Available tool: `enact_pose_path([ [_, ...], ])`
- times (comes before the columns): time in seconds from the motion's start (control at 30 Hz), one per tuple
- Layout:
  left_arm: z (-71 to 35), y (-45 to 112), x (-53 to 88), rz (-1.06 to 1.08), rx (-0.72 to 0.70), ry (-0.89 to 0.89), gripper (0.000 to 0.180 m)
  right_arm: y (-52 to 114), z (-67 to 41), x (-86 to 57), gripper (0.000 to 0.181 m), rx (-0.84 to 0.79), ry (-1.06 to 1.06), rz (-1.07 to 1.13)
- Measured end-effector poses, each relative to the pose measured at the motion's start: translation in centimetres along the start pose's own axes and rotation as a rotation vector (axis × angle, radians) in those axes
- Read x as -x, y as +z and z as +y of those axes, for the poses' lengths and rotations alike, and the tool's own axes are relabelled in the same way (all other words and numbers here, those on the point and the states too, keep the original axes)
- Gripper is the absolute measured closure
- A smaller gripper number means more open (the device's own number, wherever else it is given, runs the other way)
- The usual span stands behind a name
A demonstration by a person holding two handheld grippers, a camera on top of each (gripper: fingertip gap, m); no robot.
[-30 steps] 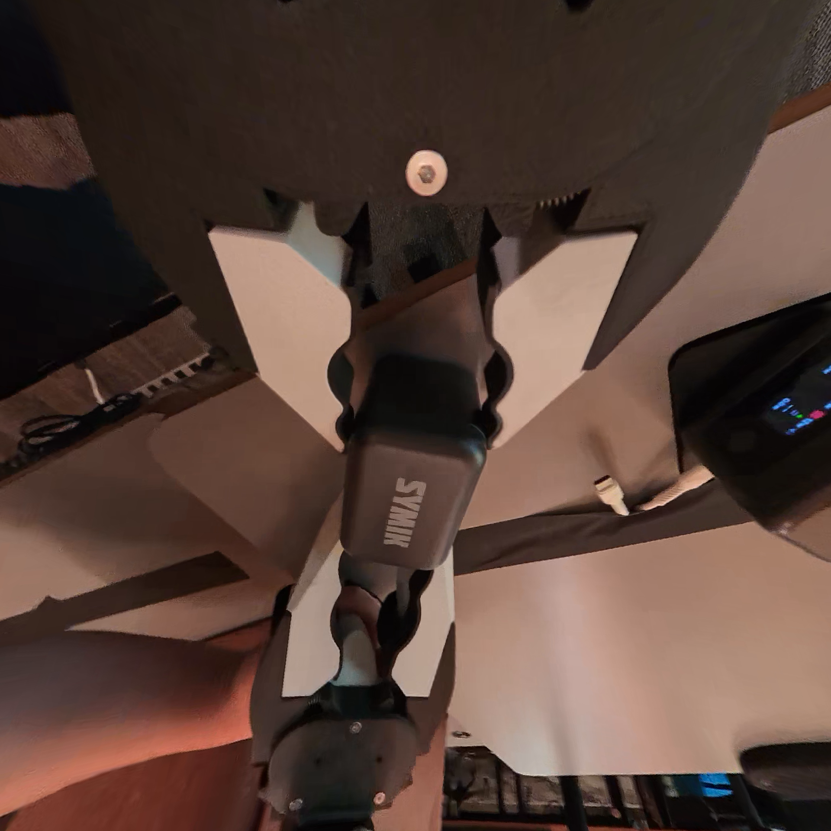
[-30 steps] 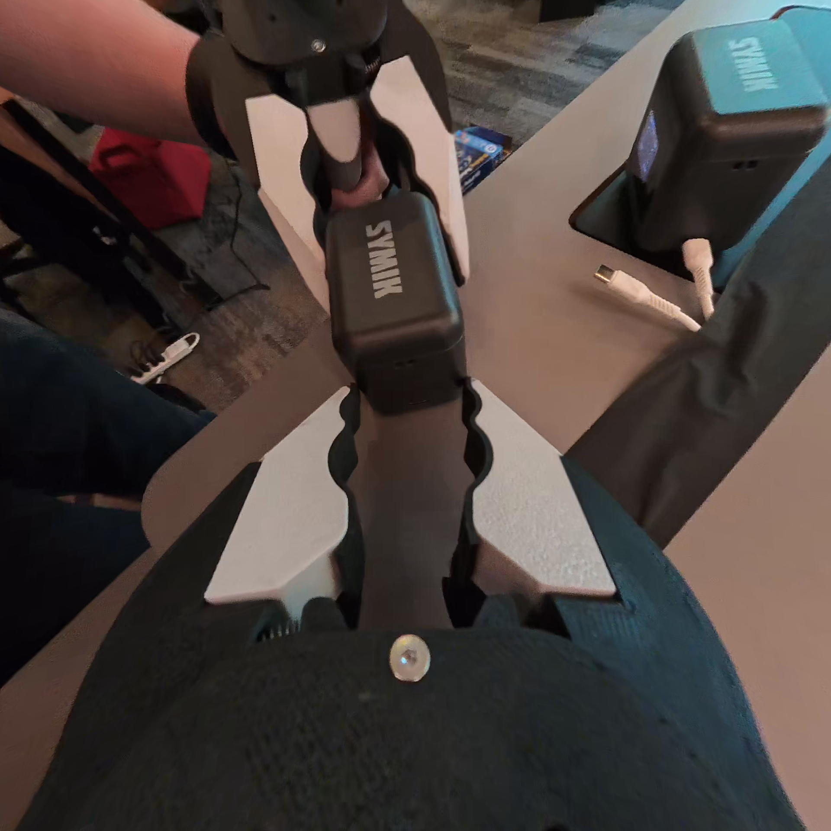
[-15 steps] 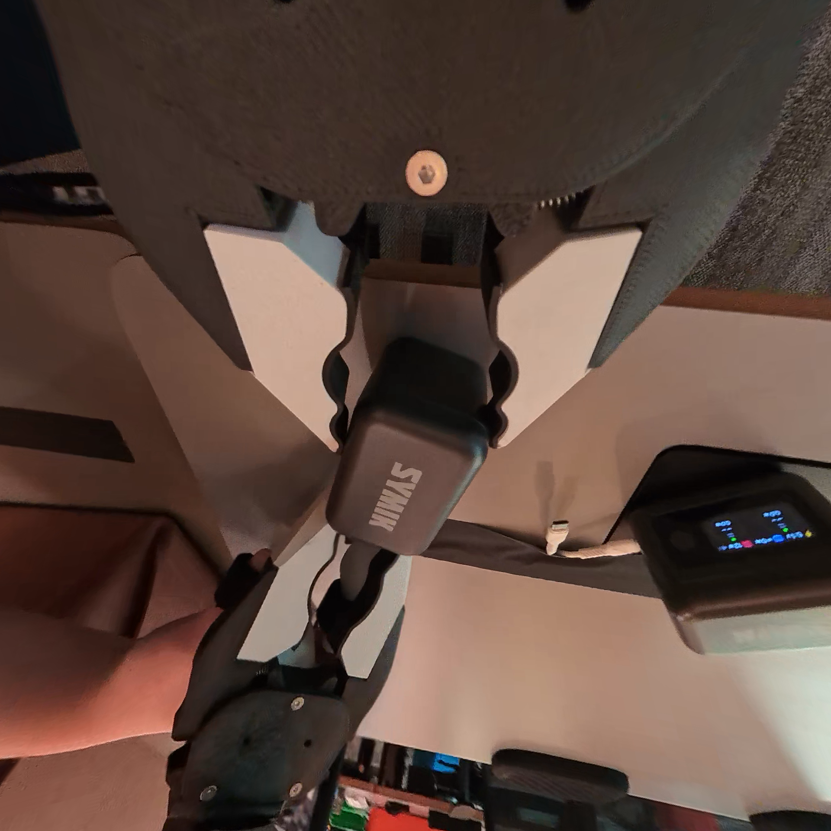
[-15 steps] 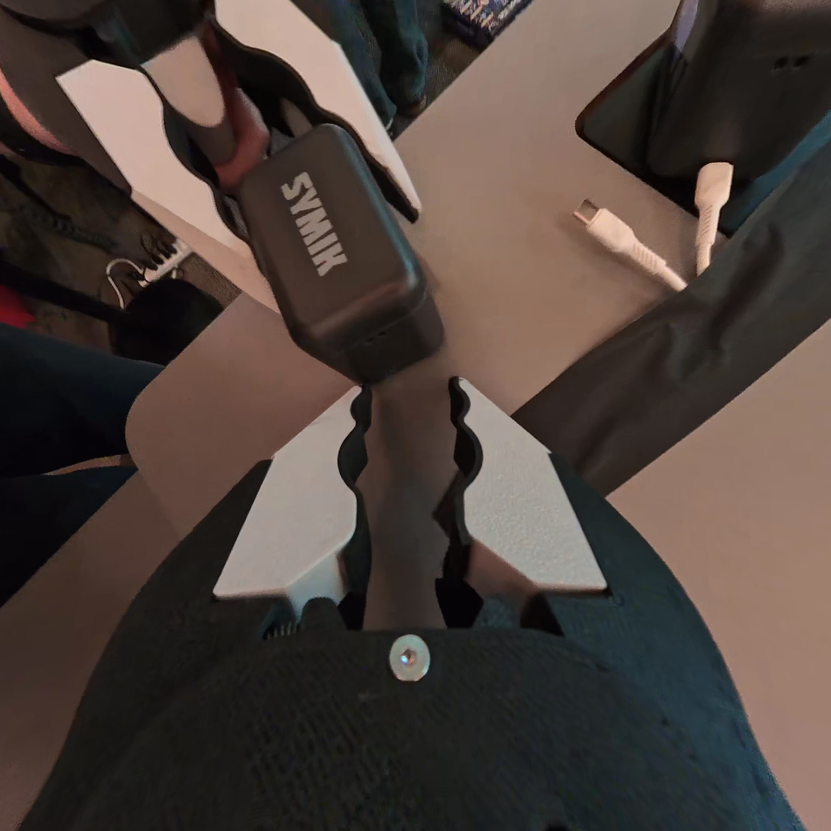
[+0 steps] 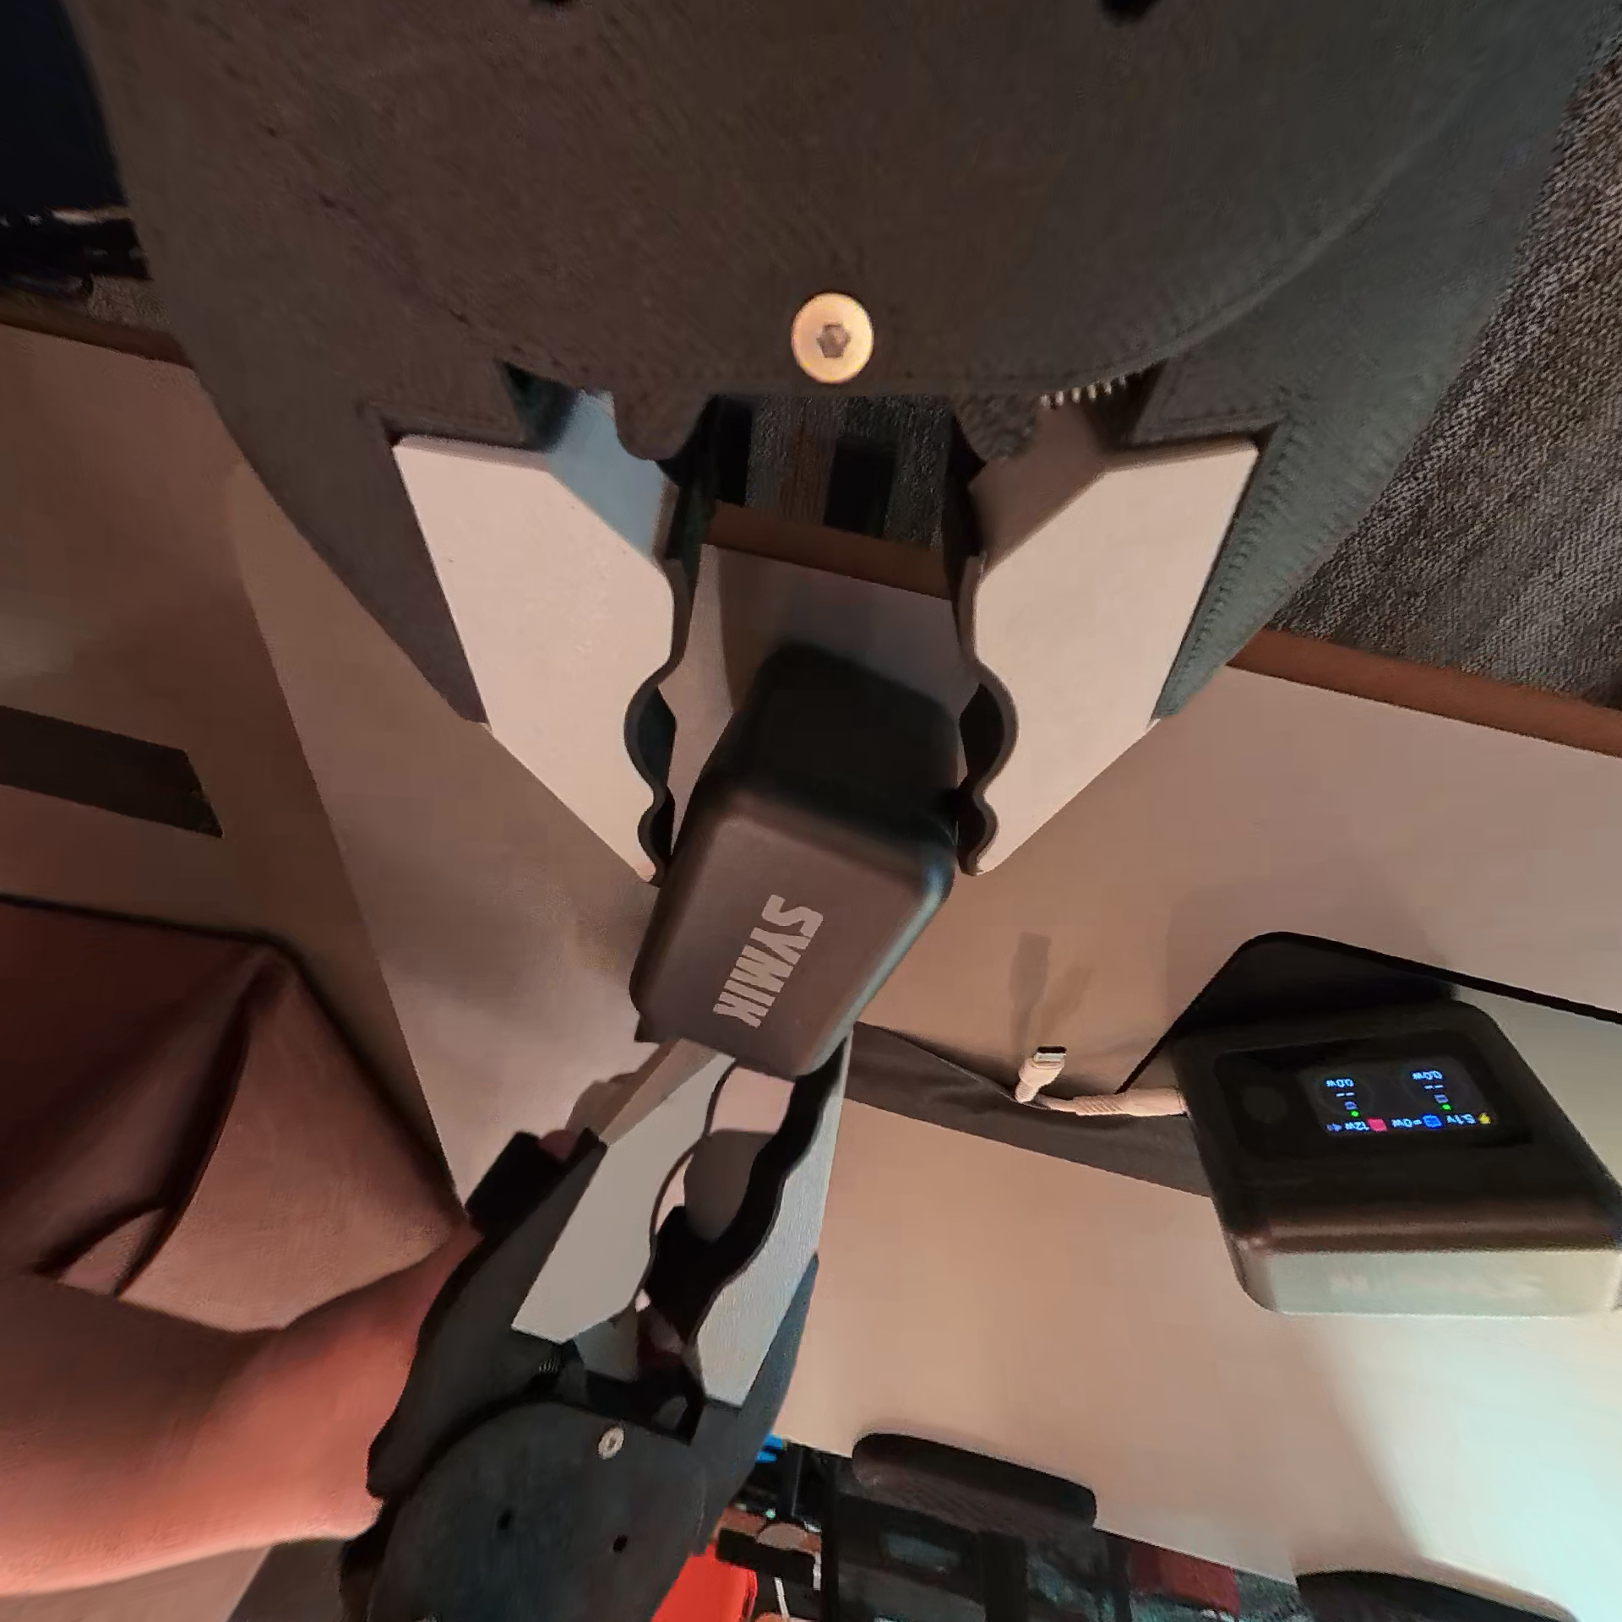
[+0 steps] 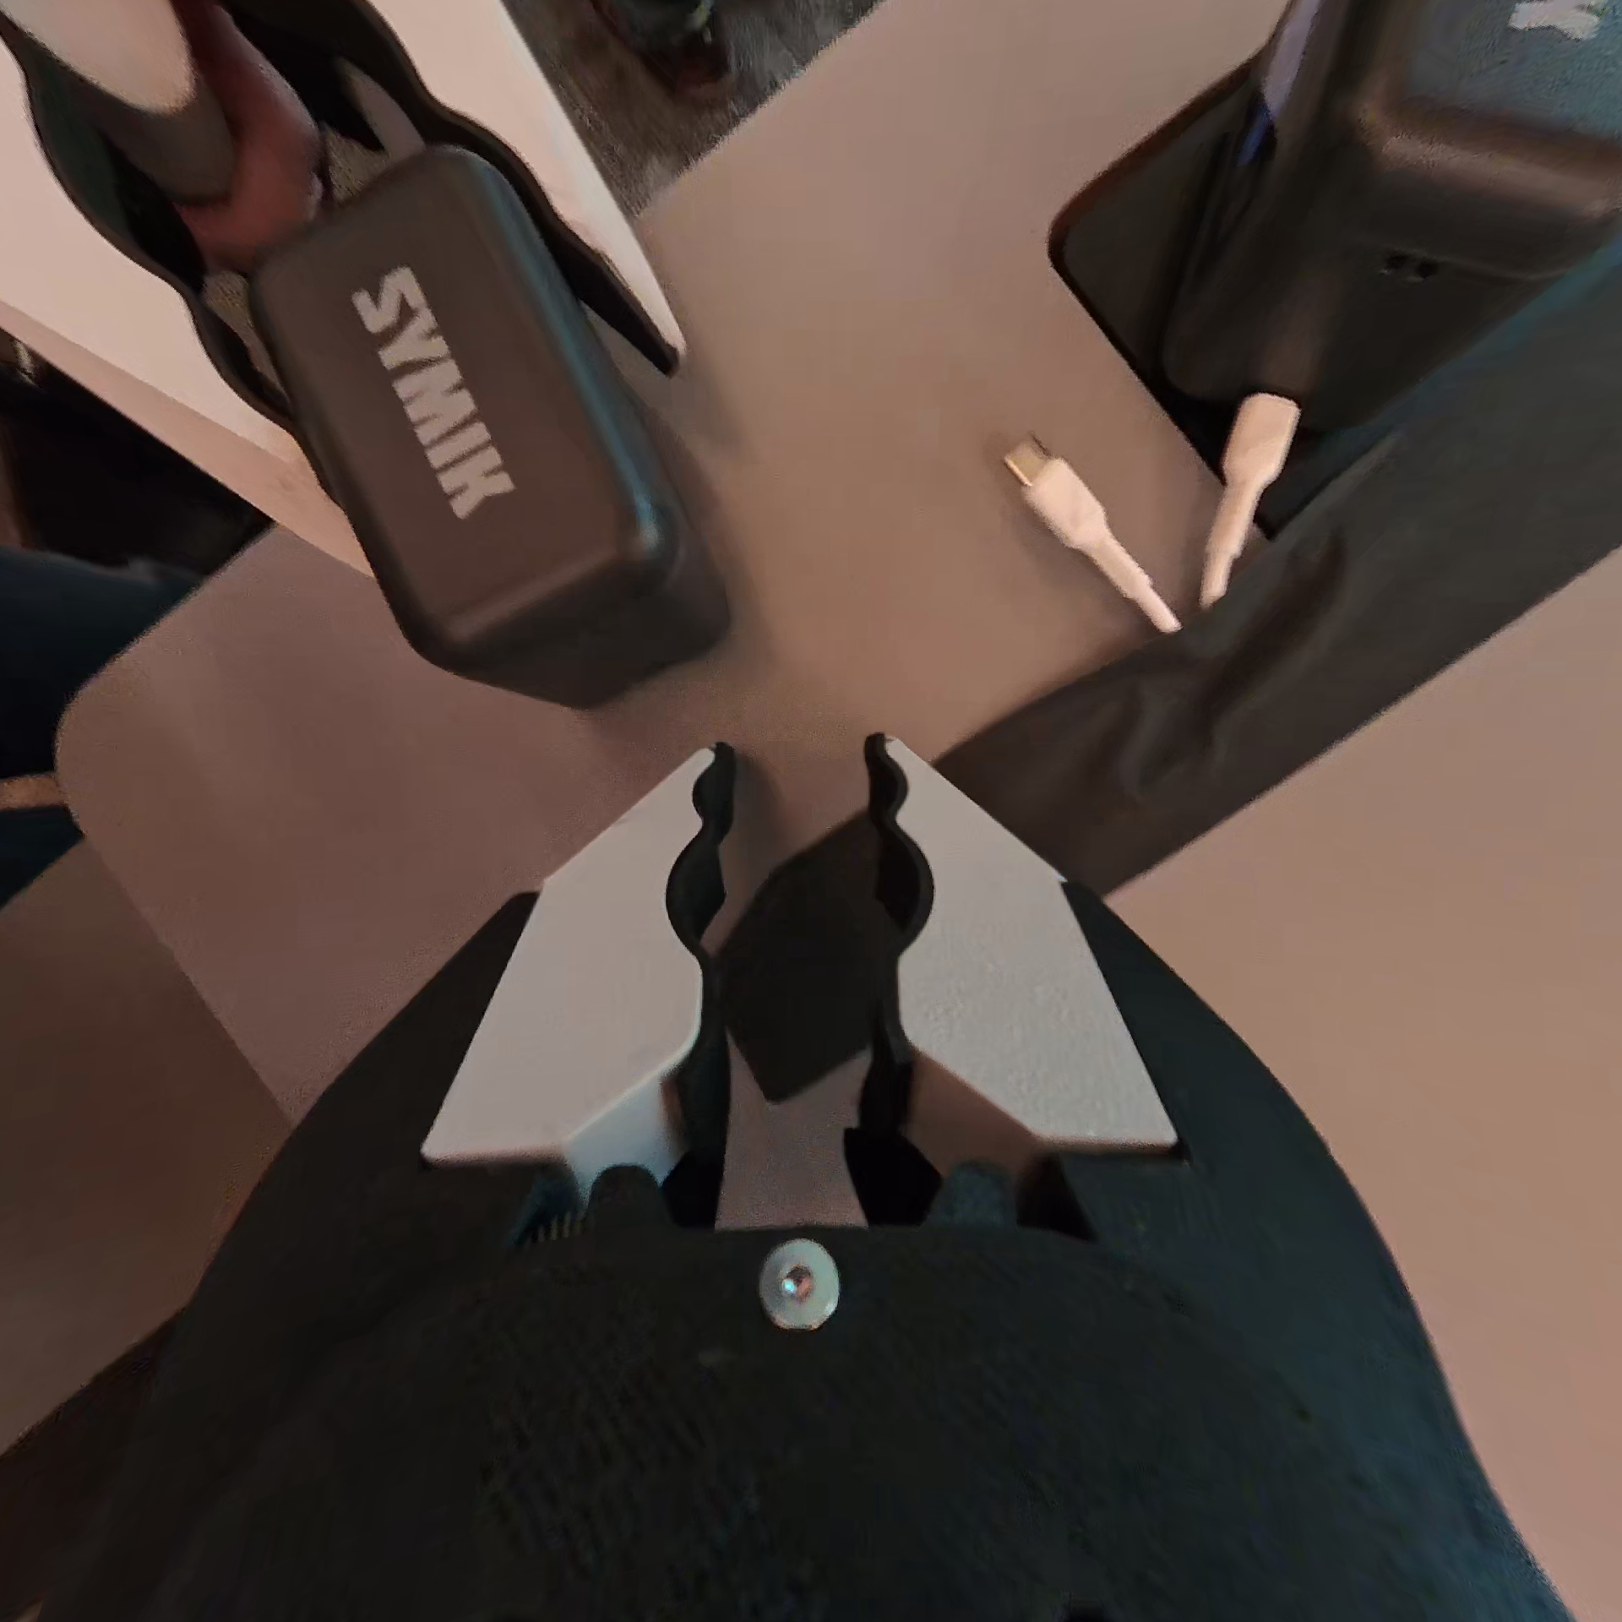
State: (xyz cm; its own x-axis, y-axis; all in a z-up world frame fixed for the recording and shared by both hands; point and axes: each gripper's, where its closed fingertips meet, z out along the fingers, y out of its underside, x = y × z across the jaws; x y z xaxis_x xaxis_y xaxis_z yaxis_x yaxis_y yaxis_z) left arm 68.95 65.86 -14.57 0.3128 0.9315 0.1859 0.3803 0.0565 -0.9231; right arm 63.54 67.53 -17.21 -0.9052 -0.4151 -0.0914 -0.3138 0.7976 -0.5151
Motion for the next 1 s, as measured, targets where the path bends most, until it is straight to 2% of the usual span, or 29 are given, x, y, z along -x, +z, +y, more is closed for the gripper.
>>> enact_pose_path([
  [0.1, 0.6, 0.6, -0.1, -0.015, 0.023, 0.0, 0.103, -1.7, 0.1, -1.4, 0.148, 0.046, 0.01, 0.028],
  [0.17, 0.7, 0.9, -0.2, -0.037, 0.025, 0.015, 0.115, -3.1, -0.3, -2.5, 0.152, 0.021, 0.018, 0.046],
  [0.3, 0.7, 0.8, 0.3, -0.067, 0.038, 0.016, 0.117, -5.7, -1.0, -5.5, 0.152, -0.033, 0.052, 0.12],
  [0.4, 0.8, 0.1, 1.6, -0.11, 0.057, 0.047, 0.117, -7.7, -3.9, -6.9, 0.147, -0.166, 0.098, 0.119],
  [0.47, 0.8, -0.4, 2.8, -0.125, 0.061, 0.036, 0.117, -7.9, -5.7, -7.3, 0.143, -0.196, 0.04, 0.077],
  [0.53, 0.7, -0.8, 3.8, -0.129, 0.064, 0.018, 0.116, -6.6, -5.8, -7.8, 0.141, -0.132, -0.053, 0.002],
  [0.63, 0.7, -1.1, 4.8, -0.131, 0.073, 0.024, 0.116, -4.2, -6.4, -7.9, 0.134, -0.074, -0.067, -0.197],
  [0.73, 0.7, -1.0, 5.5, -0.139, 0.087, 0.015, 0.117, -2.7, -6.8, -7.1, 0.137, -0.038, -0.161, -0.292],
  [0.83, 0.7, -0.6, 5.9, -0.126, 0.104, 0.031, 0.117, -1.3, -5.9, -5.5, 0.14, -0.038, -0.368, -0.269],
  [0.9, 0.7, -0.4, 6.3, -0.116, 0.12, 0.06, 0.104, -0.4, -5.3, -4.7, 0.143, -0.081, -0.45, -0.25],
  [0.93, 0.6, -0.3, 6.5, -0.113, 0.123, 0.069, 0.104, 0.3, -4.8, -4.8, 0.145, -0.093, -0.484, -0.228],
  [1.0, 0.1, -0.3, 6.6, -0.09, 0.107, 0.068, 0.12, 0.9, -4.4, -4.9, 0.148, -0.121, -0.533, -0.203],
])
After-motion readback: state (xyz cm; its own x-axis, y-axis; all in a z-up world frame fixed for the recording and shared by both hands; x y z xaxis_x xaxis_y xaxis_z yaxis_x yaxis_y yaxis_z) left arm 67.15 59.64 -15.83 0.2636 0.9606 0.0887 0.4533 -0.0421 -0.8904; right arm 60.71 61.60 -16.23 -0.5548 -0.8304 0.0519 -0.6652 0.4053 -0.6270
